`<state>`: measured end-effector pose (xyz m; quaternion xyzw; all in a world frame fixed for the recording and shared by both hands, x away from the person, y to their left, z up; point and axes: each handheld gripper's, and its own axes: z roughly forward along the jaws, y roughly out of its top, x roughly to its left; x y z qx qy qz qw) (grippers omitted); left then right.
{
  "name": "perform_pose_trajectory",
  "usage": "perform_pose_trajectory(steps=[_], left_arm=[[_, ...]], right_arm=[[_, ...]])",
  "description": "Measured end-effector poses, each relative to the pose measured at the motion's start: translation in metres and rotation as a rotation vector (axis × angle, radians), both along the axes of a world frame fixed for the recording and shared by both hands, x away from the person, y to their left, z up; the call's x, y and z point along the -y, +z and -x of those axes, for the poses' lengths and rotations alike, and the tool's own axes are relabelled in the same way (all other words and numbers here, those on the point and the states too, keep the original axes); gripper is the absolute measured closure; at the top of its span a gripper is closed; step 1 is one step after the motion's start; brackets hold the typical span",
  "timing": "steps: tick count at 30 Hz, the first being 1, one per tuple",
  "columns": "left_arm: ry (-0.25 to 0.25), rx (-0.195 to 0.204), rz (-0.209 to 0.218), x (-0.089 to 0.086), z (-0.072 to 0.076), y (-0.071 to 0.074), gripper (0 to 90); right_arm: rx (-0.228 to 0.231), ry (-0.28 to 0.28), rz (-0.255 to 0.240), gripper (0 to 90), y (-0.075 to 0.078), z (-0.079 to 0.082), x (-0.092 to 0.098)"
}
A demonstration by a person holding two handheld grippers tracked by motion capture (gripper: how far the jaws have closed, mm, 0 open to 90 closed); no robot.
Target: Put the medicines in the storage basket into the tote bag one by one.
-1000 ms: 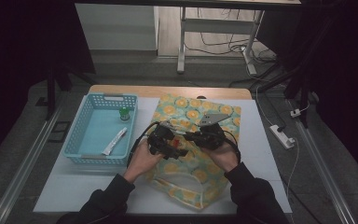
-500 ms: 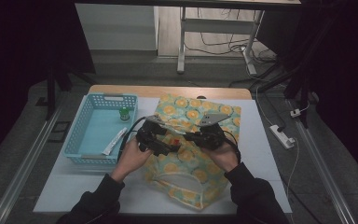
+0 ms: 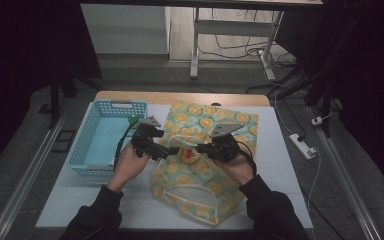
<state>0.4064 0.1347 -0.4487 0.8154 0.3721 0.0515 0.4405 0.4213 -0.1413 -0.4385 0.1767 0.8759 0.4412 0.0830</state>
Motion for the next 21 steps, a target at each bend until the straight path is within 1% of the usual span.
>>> perform_pose_trajectory(steps=[5,10,13,18,21], left_arm=[[0.028,0.004,0.012,-0.011,-0.001,0.001,1.4],[0.065,0.001,0.006,-0.025,-0.003,-0.001,1.1],[0.087,-0.006,0.019,-0.035,-0.004,-0.003,1.1],[0.108,-0.013,0.024,-0.044,-0.006,-0.006,1.1],[0.121,-0.011,0.031,-0.050,-0.006,-0.006,1.1]], right_arm=[[-0.001,-0.003,-0.005,90.0,0.001,0.000,0.001],[0.001,-0.002,-0.004,90.0,0.001,0.000,0.001],[0.000,0.000,-0.002,90.0,0.001,0.000,0.001],[0.000,0.000,0.002,90.0,0.000,0.000,0.001],[-0.001,0.002,0.004,90.0,0.000,0.000,0.000]])
